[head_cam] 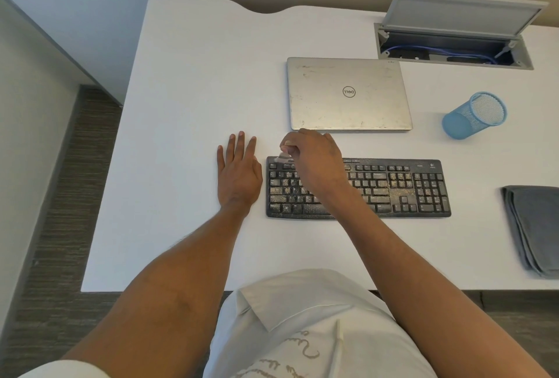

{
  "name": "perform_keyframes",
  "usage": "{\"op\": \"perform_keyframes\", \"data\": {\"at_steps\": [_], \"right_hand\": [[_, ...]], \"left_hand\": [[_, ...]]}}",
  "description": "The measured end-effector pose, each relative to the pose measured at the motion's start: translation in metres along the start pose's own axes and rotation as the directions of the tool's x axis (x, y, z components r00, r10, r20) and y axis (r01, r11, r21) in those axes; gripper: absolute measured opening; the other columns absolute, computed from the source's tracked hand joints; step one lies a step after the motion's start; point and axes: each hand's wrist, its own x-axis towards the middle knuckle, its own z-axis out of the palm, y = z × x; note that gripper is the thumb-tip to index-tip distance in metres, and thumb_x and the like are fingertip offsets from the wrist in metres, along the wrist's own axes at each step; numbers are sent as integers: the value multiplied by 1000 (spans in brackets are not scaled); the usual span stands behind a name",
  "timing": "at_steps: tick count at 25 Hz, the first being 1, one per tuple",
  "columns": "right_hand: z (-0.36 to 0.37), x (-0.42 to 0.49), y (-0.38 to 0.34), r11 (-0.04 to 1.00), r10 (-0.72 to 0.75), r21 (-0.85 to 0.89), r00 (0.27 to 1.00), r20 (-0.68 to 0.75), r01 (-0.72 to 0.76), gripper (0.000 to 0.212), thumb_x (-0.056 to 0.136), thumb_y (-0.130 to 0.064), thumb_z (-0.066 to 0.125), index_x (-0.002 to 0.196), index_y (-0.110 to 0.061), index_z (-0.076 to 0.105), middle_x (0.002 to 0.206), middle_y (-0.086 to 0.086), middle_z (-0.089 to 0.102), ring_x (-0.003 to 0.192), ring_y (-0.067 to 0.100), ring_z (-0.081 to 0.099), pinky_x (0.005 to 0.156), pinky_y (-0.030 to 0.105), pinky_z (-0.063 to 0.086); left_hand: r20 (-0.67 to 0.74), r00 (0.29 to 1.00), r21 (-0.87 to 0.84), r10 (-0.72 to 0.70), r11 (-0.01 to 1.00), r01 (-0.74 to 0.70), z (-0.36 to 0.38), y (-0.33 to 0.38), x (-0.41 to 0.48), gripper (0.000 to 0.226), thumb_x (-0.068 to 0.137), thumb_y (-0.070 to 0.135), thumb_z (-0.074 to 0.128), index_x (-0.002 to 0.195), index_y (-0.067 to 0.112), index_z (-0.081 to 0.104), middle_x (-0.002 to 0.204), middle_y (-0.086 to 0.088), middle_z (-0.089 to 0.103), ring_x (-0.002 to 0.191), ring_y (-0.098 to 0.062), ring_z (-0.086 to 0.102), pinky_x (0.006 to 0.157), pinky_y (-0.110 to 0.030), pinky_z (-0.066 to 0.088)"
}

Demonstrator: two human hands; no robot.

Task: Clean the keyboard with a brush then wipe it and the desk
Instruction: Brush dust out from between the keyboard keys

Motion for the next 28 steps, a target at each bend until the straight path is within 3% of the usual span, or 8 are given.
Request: {"op": "perform_keyframes", "data": {"at_steps": [3, 7, 13, 17, 20, 24, 28], "right_hand": [[1, -2, 0, 1000, 12, 4, 998, 53, -13, 23, 106, -21, 49, 103, -22, 72, 96, -3, 70, 93, 21, 63, 89, 38, 40], [-4, -2, 7, 983, 31, -183, 999, 27, -26, 20, 103, -13, 52, 98, -22, 70, 94, -4, 68, 93, 21, 61, 83, 33, 32], [-3, -2, 2, 995, 43, 87, 998, -51, -38, 20, 104, -19, 53, 97, -20, 72, 91, -4, 71, 86, 20, 61, 89, 39, 42], [2, -2, 9, 998, 68, -13, 997, 29, -67, 24, 103, -13, 50, 97, -22, 71, 93, -3, 70, 88, 22, 64, 90, 39, 40], [-3, -2, 14, 987, 91, -130, 996, -24, -93, 22, 101, -10, 51, 96, -22, 69, 93, -5, 69, 87, 20, 60, 85, 34, 34], [-4, -1, 11, 994, 98, 50, 992, -79, -95, 22, 102, -12, 52, 94, -20, 70, 91, -5, 68, 85, 19, 59, 86, 35, 34], [5, -2, 8, 999, 48, -10, 999, 1, -48, 23, 102, -12, 50, 97, -22, 69, 93, -6, 67, 88, 19, 62, 87, 34, 33]], "left_hand": [[8, 1000, 6, -3, 1000, 3, -1, 0, 1, 58, 108, 23, 29, 165, 23, 35, 176, -4, 22, 165, -21, 9, 134, -48, 3], [1, 1000, 8, 4, 1000, -4, -1, 0, 0, 59, 106, 25, 26, 165, 22, 35, 176, -4, 23, 165, -22, 10, 134, -49, 4], [3, 1000, 9, 0, 1000, 0, 0, 0, 1, 58, 107, 23, 31, 164, 22, 35, 176, -5, 23, 165, -22, 10, 134, -48, 3], [4, 1000, 13, 0, 1000, 0, 0, 0, 0, 57, 108, 24, 30, 165, 23, 35, 176, -4, 22, 165, -21, 9, 134, -48, 2], [3, 1000, 10, 2, 1000, -2, 0, -1, 0, 57, 108, 25, 29, 165, 23, 34, 176, -4, 22, 165, -21, 9, 134, -48, 3], [3, 1000, 2, 5, 1000, -5, 0, -1, 0, 58, 107, 26, 26, 164, 23, 35, 176, -4, 23, 165, -21, 9, 134, -49, 4], [2, 1000, 8, 8, 1000, -8, 0, 0, 0, 63, 105, 30, 18, 164, 23, 35, 176, -4, 23, 165, -21, 10, 134, -48, 3]]}}
